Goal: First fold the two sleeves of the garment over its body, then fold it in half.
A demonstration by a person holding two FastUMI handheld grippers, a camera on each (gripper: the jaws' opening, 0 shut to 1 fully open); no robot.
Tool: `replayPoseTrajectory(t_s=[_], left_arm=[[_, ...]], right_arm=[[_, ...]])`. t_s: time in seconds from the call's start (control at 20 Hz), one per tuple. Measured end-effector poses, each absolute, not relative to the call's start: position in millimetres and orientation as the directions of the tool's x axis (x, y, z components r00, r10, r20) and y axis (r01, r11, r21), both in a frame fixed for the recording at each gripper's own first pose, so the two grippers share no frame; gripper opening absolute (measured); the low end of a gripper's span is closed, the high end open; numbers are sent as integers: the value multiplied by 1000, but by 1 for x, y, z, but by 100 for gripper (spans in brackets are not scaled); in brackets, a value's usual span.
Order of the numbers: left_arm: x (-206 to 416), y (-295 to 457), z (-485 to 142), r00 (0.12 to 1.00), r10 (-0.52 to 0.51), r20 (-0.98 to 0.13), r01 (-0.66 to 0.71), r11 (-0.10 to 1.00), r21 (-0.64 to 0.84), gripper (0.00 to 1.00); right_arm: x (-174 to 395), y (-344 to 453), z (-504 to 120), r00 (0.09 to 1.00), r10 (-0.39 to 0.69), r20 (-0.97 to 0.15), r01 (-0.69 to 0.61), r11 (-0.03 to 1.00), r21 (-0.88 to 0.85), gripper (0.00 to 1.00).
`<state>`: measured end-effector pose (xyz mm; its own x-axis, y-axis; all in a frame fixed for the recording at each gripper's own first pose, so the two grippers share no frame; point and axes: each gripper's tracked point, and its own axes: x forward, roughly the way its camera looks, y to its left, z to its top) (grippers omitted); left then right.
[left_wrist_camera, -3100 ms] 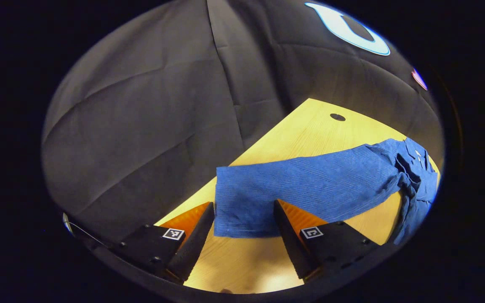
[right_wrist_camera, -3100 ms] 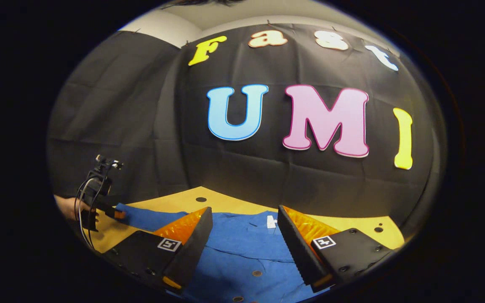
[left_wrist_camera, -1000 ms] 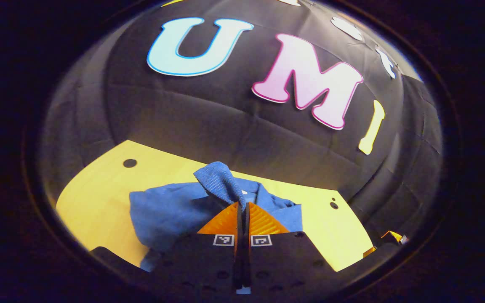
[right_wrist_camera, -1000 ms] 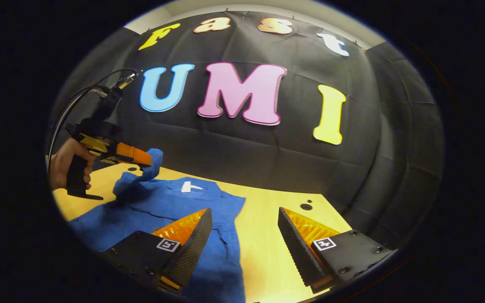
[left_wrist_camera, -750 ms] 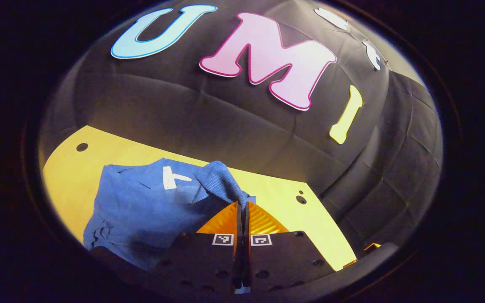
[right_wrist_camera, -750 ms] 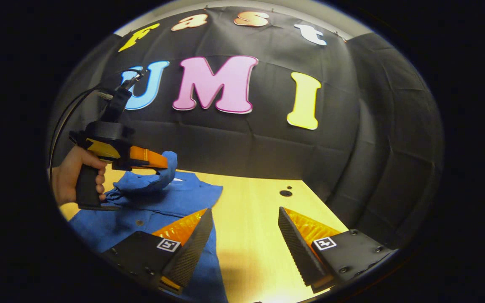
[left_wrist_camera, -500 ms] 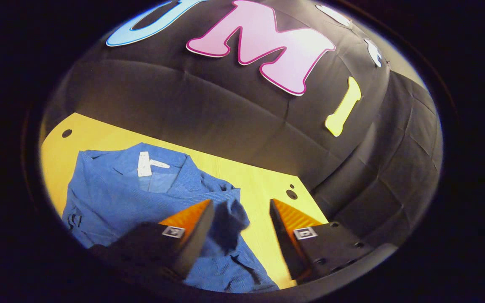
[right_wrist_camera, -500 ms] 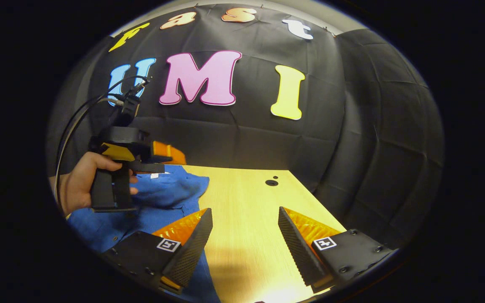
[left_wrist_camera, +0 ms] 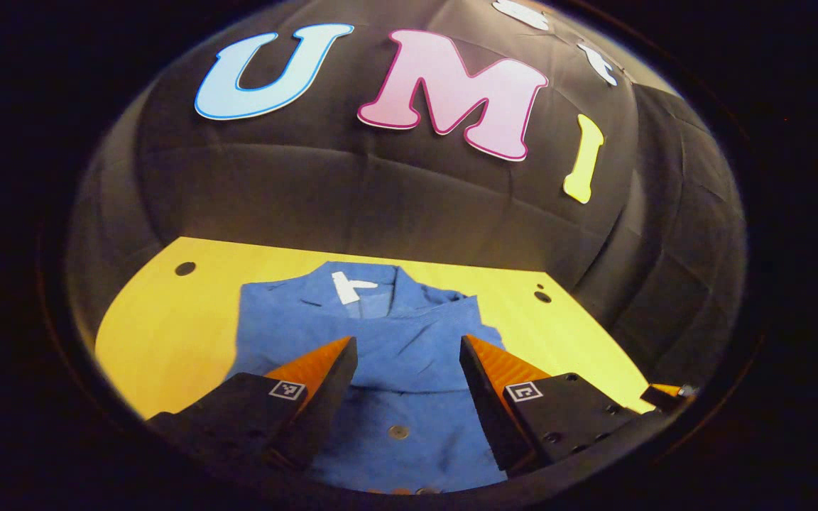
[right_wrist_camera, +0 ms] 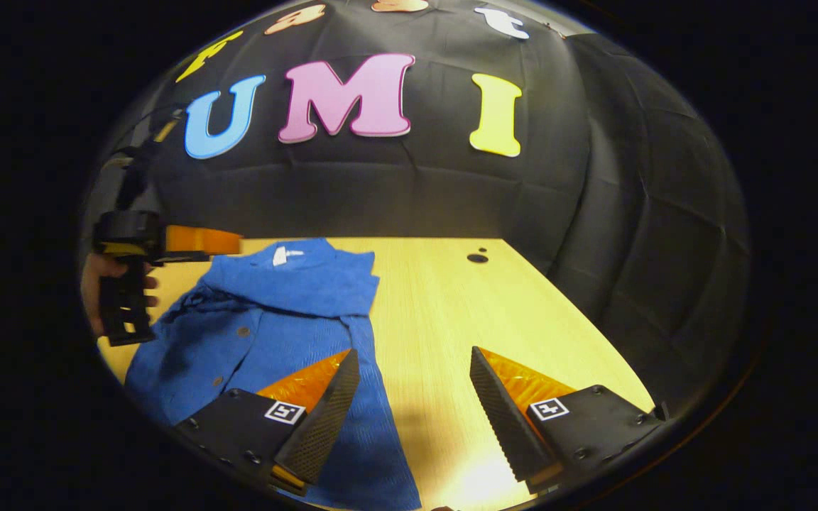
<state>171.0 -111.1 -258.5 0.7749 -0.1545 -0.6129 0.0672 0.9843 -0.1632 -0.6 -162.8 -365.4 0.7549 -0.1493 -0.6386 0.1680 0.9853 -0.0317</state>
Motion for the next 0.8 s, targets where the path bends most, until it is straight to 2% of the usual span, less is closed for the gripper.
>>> replayPoseTrajectory(t_s=[0.1,0.15,0.2,0.35,0.45,0.65,0.75,0.8], left_arm=[[114,-76,-268,728,-104,-677,24,992,-126,85],[83,-61,-273,702,-81,-707,4,994,-110,82],[49,-43,-281,666,-59,-743,-13,996,-90,85],[-35,-3,-306,533,21,-846,-34,999,4,85],[-75,9,-312,473,40,-880,-48,999,20,85],[-105,5,-327,405,-8,-914,-112,992,-58,85],[-107,6,-337,395,16,-918,-123,992,-35,85],[-111,6,-340,384,18,-923,-122,992,-32,89]], right_arm=[[-17,-163,-370,725,-151,-672,182,983,-24,99],[-31,-159,-377,698,-137,-703,174,985,-18,99],[-47,-154,-384,664,-120,-738,164,986,-13,99],[-91,-142,-397,560,-76,-825,114,993,-14,99],[-117,-139,-404,507,-74,-859,109,994,-21,99],[-136,-137,-416,458,-69,-886,131,991,-10,100],[-139,-131,-424,441,-48,-896,158,987,26,100],[-140,-129,-429,432,-44,-901,174,984,35,100]])
